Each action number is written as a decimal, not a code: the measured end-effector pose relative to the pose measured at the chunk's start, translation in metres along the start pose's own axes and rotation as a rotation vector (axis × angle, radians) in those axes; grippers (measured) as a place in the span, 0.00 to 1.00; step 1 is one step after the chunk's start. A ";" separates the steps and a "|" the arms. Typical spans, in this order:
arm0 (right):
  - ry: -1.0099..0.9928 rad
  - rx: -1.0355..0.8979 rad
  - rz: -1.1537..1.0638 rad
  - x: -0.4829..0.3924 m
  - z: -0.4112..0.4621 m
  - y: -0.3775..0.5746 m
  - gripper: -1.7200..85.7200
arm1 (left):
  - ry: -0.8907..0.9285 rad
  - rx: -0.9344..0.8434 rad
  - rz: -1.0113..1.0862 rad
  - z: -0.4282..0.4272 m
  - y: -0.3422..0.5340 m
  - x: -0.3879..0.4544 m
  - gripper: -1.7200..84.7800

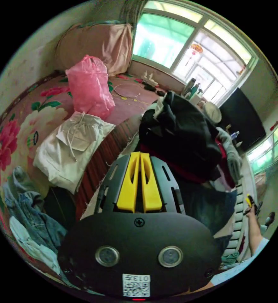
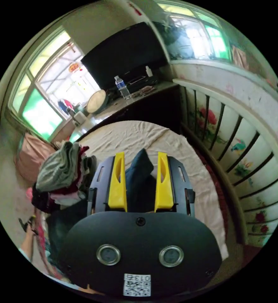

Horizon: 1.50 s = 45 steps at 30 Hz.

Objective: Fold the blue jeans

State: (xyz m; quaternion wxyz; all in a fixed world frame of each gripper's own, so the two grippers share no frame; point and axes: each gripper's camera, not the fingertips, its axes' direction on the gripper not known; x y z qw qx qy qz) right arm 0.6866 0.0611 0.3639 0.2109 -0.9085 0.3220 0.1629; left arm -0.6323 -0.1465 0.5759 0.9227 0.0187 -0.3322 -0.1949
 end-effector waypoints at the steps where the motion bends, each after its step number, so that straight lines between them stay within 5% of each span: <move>1: 0.037 -0.003 -0.030 -0.003 -0.004 0.002 0.17 | 0.072 -0.002 -0.016 -0.004 0.001 -0.007 0.02; 5: 0.320 -0.075 -0.221 -0.004 -0.014 0.034 0.15 | 0.119 -0.151 0.210 -0.010 0.022 0.011 0.03; 11: 0.352 -0.290 -0.283 0.002 0.032 0.078 0.16 | 0.078 -0.360 0.439 0.001 0.095 0.055 0.03; 22: 0.533 -0.235 -0.442 -0.038 -0.012 0.104 0.05 | -0.024 -0.433 0.460 -0.003 0.143 0.059 0.08; 30: 0.476 -0.396 -0.215 0.030 -0.045 0.179 0.05 | 0.024 -0.441 0.404 -0.014 0.163 0.046 0.08; 34: 0.471 -0.214 -0.131 0.029 -0.078 0.201 0.07 | -0.046 -0.417 0.397 -0.051 0.172 0.036 0.10; 45: 0.493 -0.190 -0.398 -0.042 -0.151 0.342 0.11 | -0.140 -0.546 0.337 -0.122 0.288 -0.016 0.16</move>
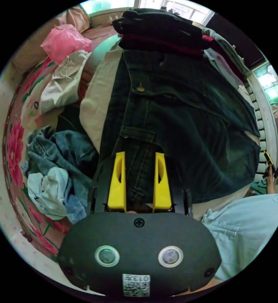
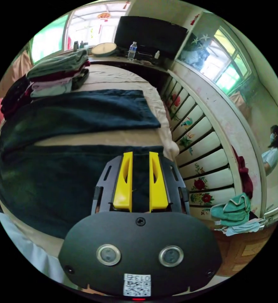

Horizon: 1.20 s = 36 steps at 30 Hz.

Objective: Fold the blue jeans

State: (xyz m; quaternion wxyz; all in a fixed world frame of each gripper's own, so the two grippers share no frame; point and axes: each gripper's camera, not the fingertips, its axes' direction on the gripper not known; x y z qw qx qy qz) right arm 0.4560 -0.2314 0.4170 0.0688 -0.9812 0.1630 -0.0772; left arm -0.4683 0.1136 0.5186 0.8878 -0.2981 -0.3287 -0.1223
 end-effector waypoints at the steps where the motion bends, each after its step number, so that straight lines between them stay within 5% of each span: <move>1: 0.006 -0.004 -0.011 -0.007 0.000 0.006 0.10 | -0.007 -0.007 0.002 0.008 0.009 0.001 0.14; 9: -0.023 -0.075 -0.013 -0.032 -0.004 0.045 0.06 | -0.153 -0.009 0.100 0.000 0.057 0.006 0.05; 22: -0.093 -0.163 0.158 -0.015 -0.022 0.129 0.11 | 0.178 0.226 -0.231 -0.027 0.168 -0.060 0.21; 31: -0.090 -0.277 0.156 -0.022 -0.002 0.147 0.07 | 0.040 0.018 -0.171 -0.003 0.167 -0.039 0.17; 36: 0.003 -0.211 0.148 -0.014 -0.016 0.155 0.06 | 0.006 0.218 -0.122 -0.044 0.190 -0.022 0.14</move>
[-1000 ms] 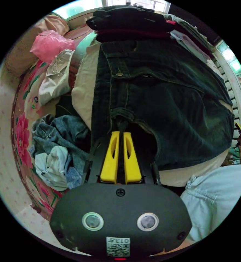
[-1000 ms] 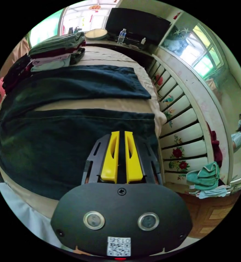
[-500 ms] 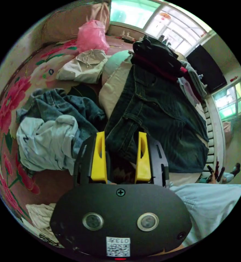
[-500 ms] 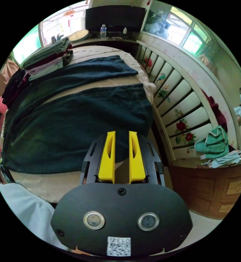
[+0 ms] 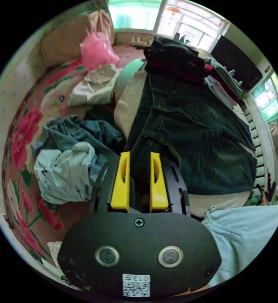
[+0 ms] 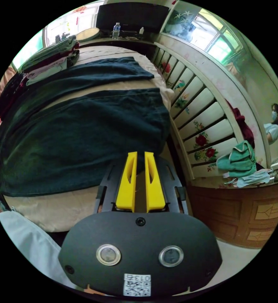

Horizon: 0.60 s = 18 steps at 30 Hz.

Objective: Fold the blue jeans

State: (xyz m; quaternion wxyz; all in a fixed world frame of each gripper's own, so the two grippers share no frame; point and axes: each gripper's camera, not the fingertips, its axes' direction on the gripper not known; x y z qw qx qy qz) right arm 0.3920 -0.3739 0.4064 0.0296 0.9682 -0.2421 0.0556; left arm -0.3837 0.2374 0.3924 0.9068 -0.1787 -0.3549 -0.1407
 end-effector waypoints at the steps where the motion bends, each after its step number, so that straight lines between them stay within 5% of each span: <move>1: -0.006 0.000 0.003 0.001 0.001 0.000 0.06 | -0.062 0.070 0.050 -0.012 0.002 0.012 0.14; 4: -0.015 0.005 -0.015 -0.005 0.006 -0.007 0.06 | -0.073 0.123 0.214 -0.012 -0.003 0.049 0.14; 8: 0.032 0.050 -0.082 -0.021 0.011 -0.028 0.06 | -0.059 -0.069 0.322 0.027 -0.021 0.087 0.13; 18: 0.021 0.098 -0.011 0.047 0.041 -0.129 0.13 | 0.012 -0.172 0.221 0.039 -0.038 0.085 0.10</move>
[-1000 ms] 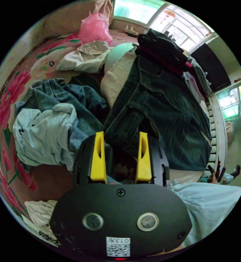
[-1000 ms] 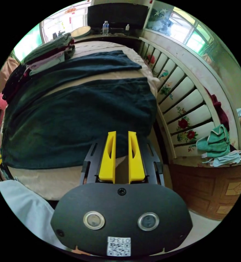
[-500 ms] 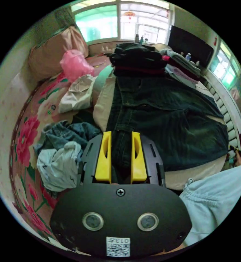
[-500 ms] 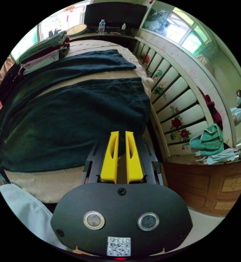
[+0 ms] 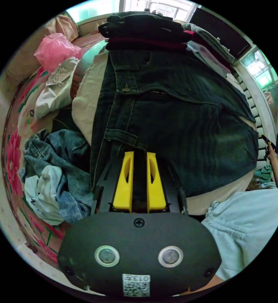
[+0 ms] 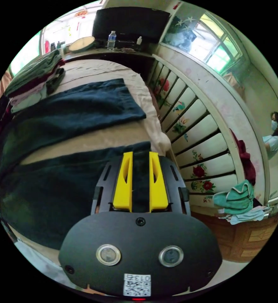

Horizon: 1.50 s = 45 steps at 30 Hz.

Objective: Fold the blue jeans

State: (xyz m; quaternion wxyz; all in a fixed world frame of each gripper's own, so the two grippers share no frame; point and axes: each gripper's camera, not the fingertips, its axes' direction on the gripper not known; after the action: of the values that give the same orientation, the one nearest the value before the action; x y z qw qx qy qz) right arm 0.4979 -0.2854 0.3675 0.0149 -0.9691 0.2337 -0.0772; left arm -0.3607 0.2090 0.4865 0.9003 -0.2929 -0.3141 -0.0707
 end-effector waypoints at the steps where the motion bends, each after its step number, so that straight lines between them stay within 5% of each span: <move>1: -0.014 -0.011 0.011 0.006 0.005 -0.006 0.13 | -0.004 -0.015 -0.005 -0.001 -0.004 0.003 0.10; 9: -0.089 -0.177 -0.122 0.027 0.053 -0.038 0.05 | -0.054 -0.084 -0.031 -0.010 -0.029 0.027 0.08; 15: -0.059 0.048 -0.183 0.036 0.013 -0.040 0.04 | -0.176 -0.040 0.038 -0.034 -0.044 0.065 0.04; 22: -0.077 -0.076 -0.222 0.031 0.072 -0.046 0.06 | -0.172 -0.157 0.086 -0.024 -0.078 0.076 0.03; 28: -0.101 0.109 -0.066 0.079 0.011 -0.024 0.10 | -0.090 0.067 -0.044 -0.078 -0.071 0.063 0.03; 32: -0.063 0.078 -0.157 0.058 0.000 0.015 0.10 | -0.145 0.105 0.111 -0.082 -0.098 0.093 0.03; 36: 0.026 0.055 0.041 0.076 0.012 0.081 0.11 | -0.106 0.053 0.192 -0.055 -0.127 0.119 0.02; 38: 0.033 -0.028 0.119 0.093 0.026 0.111 0.12 | -0.252 -0.117 0.245 -0.025 -0.138 0.125 0.02; 40: -0.020 -0.071 0.224 0.111 0.036 0.137 0.12 | -0.325 -0.050 0.226 -0.028 -0.141 0.121 0.02; 45: -0.348 -0.075 0.570 0.161 0.064 0.181 0.11 | -0.156 -0.057 0.143 -0.028 -0.158 0.098 0.01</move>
State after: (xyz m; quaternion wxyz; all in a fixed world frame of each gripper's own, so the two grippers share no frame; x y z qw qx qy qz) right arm 0.5684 -0.5204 0.3152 0.0397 -0.8633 0.4921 0.1052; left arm -0.3171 0.0687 0.6048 0.8673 -0.3447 -0.3591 0.0080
